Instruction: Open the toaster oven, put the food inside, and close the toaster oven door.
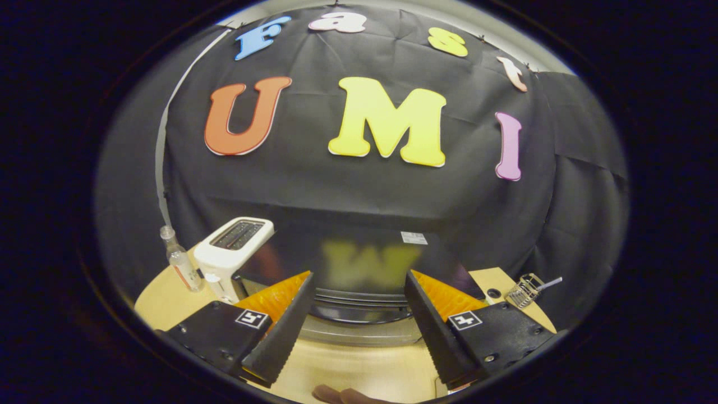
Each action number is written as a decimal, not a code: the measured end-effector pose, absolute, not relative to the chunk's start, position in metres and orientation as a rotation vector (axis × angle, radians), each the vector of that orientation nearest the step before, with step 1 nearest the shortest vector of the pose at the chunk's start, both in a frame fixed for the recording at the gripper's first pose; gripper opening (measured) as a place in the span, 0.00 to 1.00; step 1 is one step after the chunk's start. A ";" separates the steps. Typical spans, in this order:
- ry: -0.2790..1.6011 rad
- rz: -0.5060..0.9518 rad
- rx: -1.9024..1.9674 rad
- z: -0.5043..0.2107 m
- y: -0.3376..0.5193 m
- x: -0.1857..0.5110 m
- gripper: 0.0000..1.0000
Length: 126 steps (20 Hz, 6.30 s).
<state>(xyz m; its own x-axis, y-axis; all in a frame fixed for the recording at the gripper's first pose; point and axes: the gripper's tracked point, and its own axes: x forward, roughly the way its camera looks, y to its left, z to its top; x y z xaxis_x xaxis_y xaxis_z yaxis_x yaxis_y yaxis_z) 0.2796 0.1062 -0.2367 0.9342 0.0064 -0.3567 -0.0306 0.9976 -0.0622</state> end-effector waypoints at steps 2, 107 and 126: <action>0.393 0.034 -0.042 -0.249 0.108 0.291 1.00; 0.799 0.268 0.208 -0.368 -0.144 0.020 0.10; 0.365 0.285 -0.228 -0.227 0.007 -0.004 0.10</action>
